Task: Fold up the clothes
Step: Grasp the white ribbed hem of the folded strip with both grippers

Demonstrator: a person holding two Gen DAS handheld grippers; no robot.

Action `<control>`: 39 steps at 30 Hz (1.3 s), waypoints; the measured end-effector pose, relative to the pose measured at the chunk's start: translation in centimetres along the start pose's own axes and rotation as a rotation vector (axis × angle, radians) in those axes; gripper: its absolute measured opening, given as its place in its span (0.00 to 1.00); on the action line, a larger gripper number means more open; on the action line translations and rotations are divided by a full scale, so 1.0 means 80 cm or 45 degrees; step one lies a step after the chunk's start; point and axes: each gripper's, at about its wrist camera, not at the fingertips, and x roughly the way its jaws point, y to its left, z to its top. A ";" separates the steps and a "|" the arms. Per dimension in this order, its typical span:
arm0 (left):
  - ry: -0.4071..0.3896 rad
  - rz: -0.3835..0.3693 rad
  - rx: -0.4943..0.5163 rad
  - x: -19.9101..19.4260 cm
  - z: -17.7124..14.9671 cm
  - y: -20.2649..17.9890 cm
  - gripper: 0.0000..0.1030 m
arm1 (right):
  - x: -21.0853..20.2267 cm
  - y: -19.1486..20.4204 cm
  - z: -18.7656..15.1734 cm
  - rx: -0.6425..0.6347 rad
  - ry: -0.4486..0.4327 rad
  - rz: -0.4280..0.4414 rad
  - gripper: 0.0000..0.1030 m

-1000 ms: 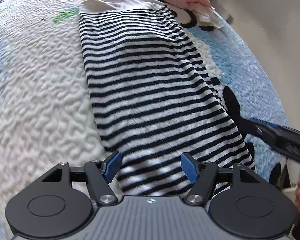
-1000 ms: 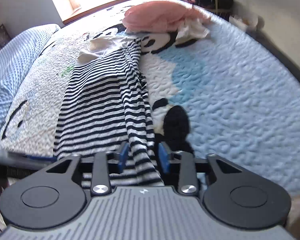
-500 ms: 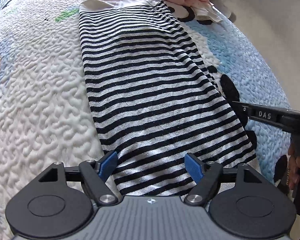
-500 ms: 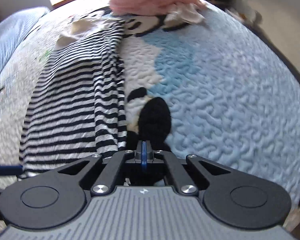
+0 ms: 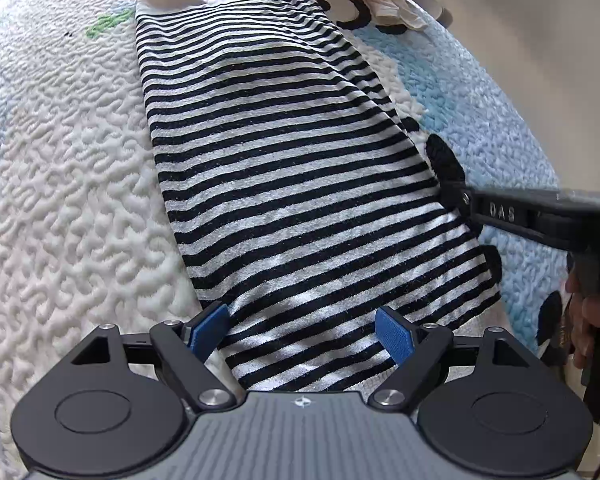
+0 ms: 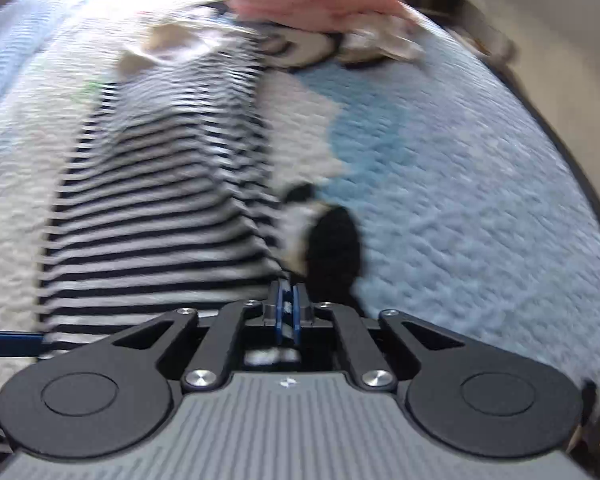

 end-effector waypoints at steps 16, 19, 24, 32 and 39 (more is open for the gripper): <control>-0.081 -0.156 -0.699 -0.050 -0.107 0.070 0.72 | -0.042 -0.142 -0.066 0.293 0.266 0.646 0.33; -0.101 -0.199 -0.746 -0.049 -0.124 0.065 0.72 | -0.024 -0.155 -0.083 0.331 0.365 0.733 0.33; -0.073 -0.208 -0.713 -0.042 -0.121 0.057 0.72 | -0.002 -0.163 -0.091 0.416 0.449 0.877 0.29; 0.066 -0.314 -0.775 -0.024 -0.116 0.052 0.74 | 0.016 -0.151 -0.092 0.444 0.530 0.978 0.27; 0.106 -0.313 -0.730 -0.016 -0.116 0.044 0.72 | 0.021 -0.132 -0.090 0.376 0.560 0.986 0.27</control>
